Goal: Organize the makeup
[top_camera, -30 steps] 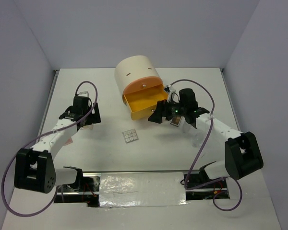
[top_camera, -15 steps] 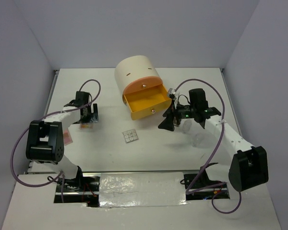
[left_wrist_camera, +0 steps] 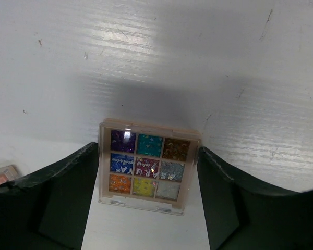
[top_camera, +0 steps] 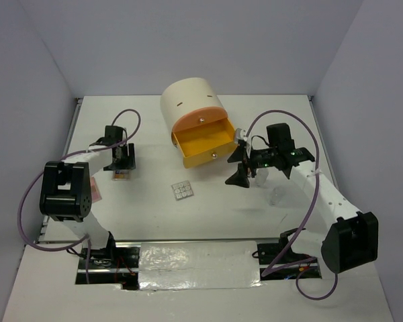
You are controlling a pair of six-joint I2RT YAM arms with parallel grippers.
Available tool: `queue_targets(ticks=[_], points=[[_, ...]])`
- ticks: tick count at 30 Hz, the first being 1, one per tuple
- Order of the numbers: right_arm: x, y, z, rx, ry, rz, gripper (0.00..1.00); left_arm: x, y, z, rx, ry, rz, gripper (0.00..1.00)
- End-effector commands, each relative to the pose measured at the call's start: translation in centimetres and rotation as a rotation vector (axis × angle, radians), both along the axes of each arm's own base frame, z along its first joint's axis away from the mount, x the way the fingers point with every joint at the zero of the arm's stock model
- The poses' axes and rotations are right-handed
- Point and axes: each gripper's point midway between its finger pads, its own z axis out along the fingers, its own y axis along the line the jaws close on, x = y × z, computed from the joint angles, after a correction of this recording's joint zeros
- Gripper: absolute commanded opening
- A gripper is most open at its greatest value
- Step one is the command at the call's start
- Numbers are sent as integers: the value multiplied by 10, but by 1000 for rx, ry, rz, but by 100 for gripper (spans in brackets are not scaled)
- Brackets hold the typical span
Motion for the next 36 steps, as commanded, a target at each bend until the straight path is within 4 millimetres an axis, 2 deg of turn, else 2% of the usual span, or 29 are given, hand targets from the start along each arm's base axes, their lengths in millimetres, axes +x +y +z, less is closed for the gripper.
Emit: queue_targets(ticks=[1,2,4,5,6,8,9,10,11,12,13,14,16,19,20,21,22,23,24,25,26,27,28,29,30,31,33,34,36], points=[[-27,2,28,39,-228,230,96,-2,-6,-8,-82,15,-11,50],[-30,1,27,37,-211,230,96,-4,-7,-10,-88,19,-13,44],[-29,1,29,30,-276,259,96,-3,-10,3,-104,-27,-2,36],[-28,1,30,25,-292,258,96,-2,-12,8,-117,-44,-5,28],[-25,0,29,11,-311,255,96,0,-18,24,-147,-92,-18,26],[-21,-1,31,2,-353,247,97,4,-31,44,-198,-168,-47,22],[-19,-1,34,-1,-390,244,99,7,-43,72,-247,-253,-89,22],[-17,-2,34,-10,-416,227,100,7,-51,85,-273,-297,-118,21],[-10,-2,44,1,-527,196,100,10,-75,103,-305,-364,-194,22],[-7,-4,52,-6,-552,124,100,5,-101,133,-363,-444,-292,21],[-3,-4,53,-3,-589,98,100,4,-114,149,-383,-491,-342,22],[2,-5,50,-1,-621,77,100,4,-125,177,-396,-580,-392,21],[0,-2,46,-5,-620,104,99,-4,-160,208,-441,-659,-510,21],[-10,1,48,-8,-500,175,71,-5,-196,252,-475,-764,-603,20],[-10,2,48,-5,-474,175,49,-3,-203,255,-475,-763,-607,20],[-9,3,50,-3,-462,173,41,-2,-211,261,-482,-772,-620,20],[-9,2,51,-3,-460,168,36,-4,-227,279,-485,-803,-652,21],[-7,2,50,-1,-470,161,35,-1,-236,278,-476,-798,-671,21],[-9,1,54,0,-494,156,35,-5,-251,288,-456,-813,-724,22],[-9,1,54,5,-511,153,37,-1,-256,287,-428,-812,-728,22],[-9,1,54,5,-518,149,39,5,-264,278,-406,-783,-743,22],[-10,1,55,6,-527,150,40,2,-274,282,-376,-770,-785,23],[-11,0,55,4,-524,149,42,9,-279,270,-338,-739,-783,23],[-12,0,54,3,-520,147,42,14,-284,282,-296,-765,-812,23],[-12,-1,54,2,-520,142,43,11,-294,282,-274,-762,-837,23],[-13,-1,53,0,-518,140,45,14,-299,269,-243,-721,-850,24],[-13,-2,54,-1,-524,129,46,19,-307,275,-181,-734,-862,25],[-13,-2,54,2,-527,125,48,24,-309,265,-143,-709,-872,27],[-13,-3,54,2,-527,114,51,31,-312,267,-86,-716,-875,31]])
